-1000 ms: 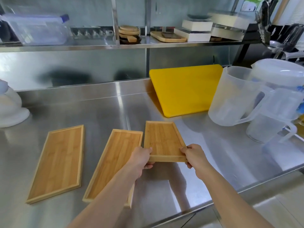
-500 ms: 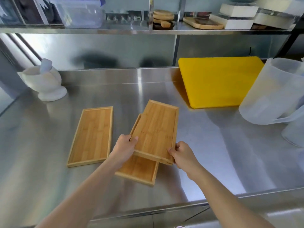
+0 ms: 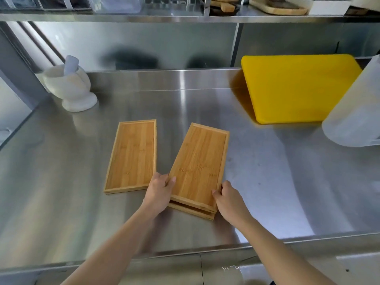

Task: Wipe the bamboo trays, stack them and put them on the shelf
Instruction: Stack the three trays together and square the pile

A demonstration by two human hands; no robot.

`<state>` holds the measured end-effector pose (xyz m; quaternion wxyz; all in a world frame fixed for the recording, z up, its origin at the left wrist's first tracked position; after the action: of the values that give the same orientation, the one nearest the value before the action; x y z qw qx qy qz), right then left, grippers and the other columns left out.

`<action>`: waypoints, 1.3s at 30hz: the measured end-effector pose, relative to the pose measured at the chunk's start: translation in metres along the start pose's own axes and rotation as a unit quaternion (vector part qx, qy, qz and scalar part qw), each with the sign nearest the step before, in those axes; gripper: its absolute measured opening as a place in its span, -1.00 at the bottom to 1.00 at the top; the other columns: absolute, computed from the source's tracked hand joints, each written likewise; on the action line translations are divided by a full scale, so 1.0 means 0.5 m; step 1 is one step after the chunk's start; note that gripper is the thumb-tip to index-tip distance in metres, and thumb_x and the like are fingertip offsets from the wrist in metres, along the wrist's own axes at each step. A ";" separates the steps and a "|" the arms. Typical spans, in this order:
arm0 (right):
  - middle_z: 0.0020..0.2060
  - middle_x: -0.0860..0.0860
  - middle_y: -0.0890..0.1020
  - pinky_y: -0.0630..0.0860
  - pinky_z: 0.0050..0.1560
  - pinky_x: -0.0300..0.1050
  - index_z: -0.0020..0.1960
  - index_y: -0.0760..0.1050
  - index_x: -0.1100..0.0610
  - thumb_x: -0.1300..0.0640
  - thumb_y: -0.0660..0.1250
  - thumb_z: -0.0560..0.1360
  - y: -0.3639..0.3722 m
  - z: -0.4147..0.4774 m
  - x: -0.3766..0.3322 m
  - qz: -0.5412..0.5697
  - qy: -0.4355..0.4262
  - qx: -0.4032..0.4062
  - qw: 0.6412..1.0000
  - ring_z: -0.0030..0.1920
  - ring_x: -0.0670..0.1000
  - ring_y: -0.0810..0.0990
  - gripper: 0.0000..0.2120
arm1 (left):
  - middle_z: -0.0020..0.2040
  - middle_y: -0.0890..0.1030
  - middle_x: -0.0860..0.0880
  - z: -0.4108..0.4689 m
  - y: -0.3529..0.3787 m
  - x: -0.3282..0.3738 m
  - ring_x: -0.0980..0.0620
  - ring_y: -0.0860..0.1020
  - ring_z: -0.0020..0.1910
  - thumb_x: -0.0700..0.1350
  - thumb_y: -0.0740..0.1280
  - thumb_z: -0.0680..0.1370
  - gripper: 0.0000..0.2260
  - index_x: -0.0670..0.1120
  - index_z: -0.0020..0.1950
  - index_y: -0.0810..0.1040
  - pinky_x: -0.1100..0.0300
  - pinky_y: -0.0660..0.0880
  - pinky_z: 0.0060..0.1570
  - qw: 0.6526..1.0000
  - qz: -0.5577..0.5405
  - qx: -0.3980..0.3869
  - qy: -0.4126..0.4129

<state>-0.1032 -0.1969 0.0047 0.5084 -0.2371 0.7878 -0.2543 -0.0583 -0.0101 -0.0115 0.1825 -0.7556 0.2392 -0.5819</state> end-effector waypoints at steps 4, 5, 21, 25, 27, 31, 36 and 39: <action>-0.13 0.10 0.54 0.48 -0.12 0.00 0.01 0.30 0.16 0.02 0.10 0.58 -0.001 0.004 0.009 -0.009 -0.002 -0.020 1.000 -0.21 0.05 0.51 -0.80 | -0.16 0.33 -0.02 -0.004 -0.001 -0.005 0.01 0.33 -0.26 -0.13 0.17 0.62 -0.74 -0.15 -0.26 0.37 0.22 0.26 -0.33 0.999 0.019 0.008 0.029; -0.13 0.10 0.55 0.49 -0.11 0.01 0.02 0.31 0.16 -0.01 0.10 0.58 0.001 0.001 0.012 -0.011 0.001 -0.026 1.000 -0.21 0.06 0.52 -0.78 | -0.14 0.33 -0.02 -0.006 -0.001 -0.005 -0.01 0.34 -0.21 -0.14 0.18 0.62 -0.79 -0.12 -0.21 0.42 0.22 0.27 -0.27 0.999 0.027 0.009 0.041; -0.01 -0.04 0.38 0.38 -0.08 -0.23 0.18 0.38 0.01 -0.10 0.29 0.46 0.003 -0.052 0.027 -0.212 -0.208 -0.052 0.954 -0.08 -0.04 0.40 -0.65 | 0.20 0.32 0.10 -0.032 -0.028 -0.024 0.09 0.38 0.04 -0.14 0.49 0.40 -0.79 0.02 -0.13 0.48 0.52 0.26 -0.11 0.975 0.126 -0.089 0.162; -0.03 -0.02 0.42 0.43 -0.08 -0.16 0.14 0.40 0.06 -0.02 0.25 0.51 -0.012 -0.038 0.045 -0.207 -0.209 -0.021 0.955 -0.11 -0.01 0.42 -0.75 | 0.20 0.40 0.03 -0.031 -0.003 -0.024 0.04 0.44 0.00 -0.12 0.51 0.38 -0.81 -0.02 -0.15 0.51 0.55 0.31 -0.14 0.973 0.110 -0.063 0.191; 0.01 0.01 0.47 0.45 -0.07 -0.14 0.14 0.41 0.09 0.01 0.23 0.53 -0.026 -0.028 0.056 -0.206 -0.207 -0.003 0.957 -0.07 0.01 0.48 -0.76 | 0.23 0.46 -0.04 -0.028 0.015 -0.020 -0.02 0.47 0.02 -0.12 0.50 0.40 -0.81 -0.14 -0.11 0.54 0.37 0.34 -0.08 0.973 0.114 -0.049 0.193; 0.03 0.05 0.51 0.41 -0.11 -0.12 0.13 0.42 0.16 0.09 0.22 0.54 -0.057 -0.002 0.072 -0.202 -0.193 0.033 0.960 -0.03 0.06 0.50 -0.79 | 0.21 0.52 -0.11 -0.022 0.051 0.007 -0.09 0.52 0.09 -0.13 0.47 0.42 -0.79 -0.21 -0.09 0.53 0.23 0.35 -0.06 0.971 0.111 -0.017 0.211; -0.01 0.06 0.53 0.38 -0.14 -0.14 0.08 0.42 0.18 0.13 0.22 0.54 -0.080 0.026 0.078 -0.198 -0.189 0.063 0.960 -0.12 -0.01 0.41 -0.84 | 0.24 0.52 -0.12 -0.002 0.075 0.031 -0.09 0.54 -0.04 -0.09 0.45 0.44 -0.77 -0.21 -0.06 0.51 0.21 0.39 -0.11 0.966 0.119 0.004 0.230; -0.03 0.07 0.53 0.38 -0.13 -0.15 0.07 0.43 0.18 0.14 0.22 0.54 -0.084 0.035 0.083 -0.201 -0.191 0.064 0.959 -0.15 -0.03 0.37 -0.85 | 0.28 0.50 -0.12 0.003 0.078 0.027 -0.09 0.49 0.24 -0.13 0.44 0.46 -0.78 -0.22 -0.02 0.51 0.26 0.36 0.00 0.965 0.119 -0.012 0.233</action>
<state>-0.0975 -0.2578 -0.0027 0.6018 -0.4015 0.5943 -0.3513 -0.0598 -0.0497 -0.0229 0.1804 -0.5677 0.3702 -0.7128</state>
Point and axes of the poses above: each hand's wrist, its own z-axis towards the middle knuckle, its own y-axis out of the palm, x = y × z, the point moved 3 cm from there along z, towards the middle knuckle
